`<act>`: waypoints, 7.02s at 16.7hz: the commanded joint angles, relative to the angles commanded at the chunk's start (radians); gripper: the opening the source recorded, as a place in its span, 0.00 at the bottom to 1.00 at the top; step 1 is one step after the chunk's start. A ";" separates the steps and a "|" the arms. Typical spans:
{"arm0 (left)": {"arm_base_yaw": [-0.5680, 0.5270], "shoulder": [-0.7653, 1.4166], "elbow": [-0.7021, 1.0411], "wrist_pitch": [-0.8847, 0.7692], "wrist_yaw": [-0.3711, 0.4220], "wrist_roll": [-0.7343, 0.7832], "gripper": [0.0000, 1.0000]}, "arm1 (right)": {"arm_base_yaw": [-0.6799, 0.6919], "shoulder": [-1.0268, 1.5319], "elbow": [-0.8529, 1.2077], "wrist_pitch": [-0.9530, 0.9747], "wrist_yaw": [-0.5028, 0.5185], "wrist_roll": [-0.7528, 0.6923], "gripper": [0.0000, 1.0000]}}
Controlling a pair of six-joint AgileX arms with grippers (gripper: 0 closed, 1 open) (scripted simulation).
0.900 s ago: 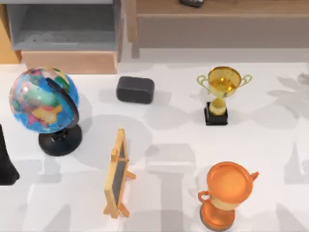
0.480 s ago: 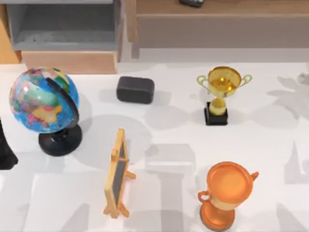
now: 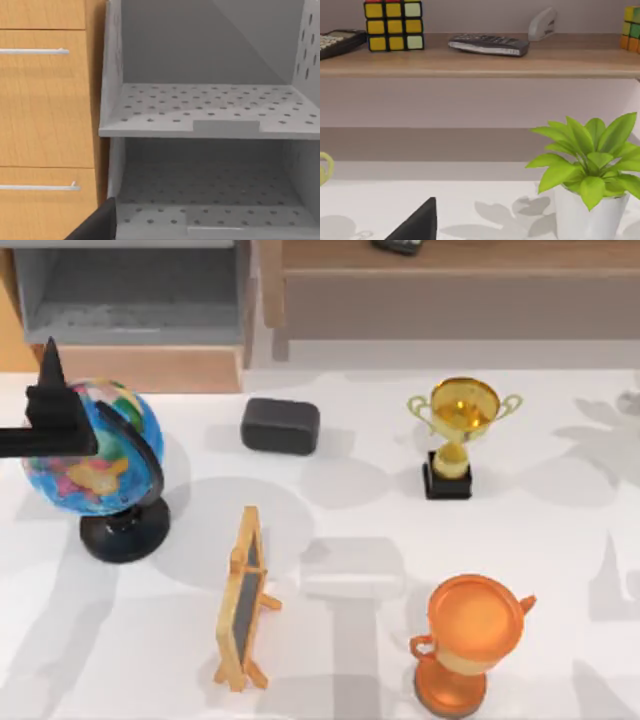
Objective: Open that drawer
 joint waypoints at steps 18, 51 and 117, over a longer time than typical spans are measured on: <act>-0.107 0.558 0.219 0.327 -0.126 0.071 1.00 | 0.000 0.000 0.000 0.000 0.000 0.000 1.00; 0.683 1.501 0.870 0.600 0.722 1.574 1.00 | 0.000 0.000 0.000 0.000 0.000 0.000 1.00; 0.968 1.213 0.164 0.979 1.001 1.585 0.00 | 0.000 0.000 0.000 0.000 0.000 0.000 1.00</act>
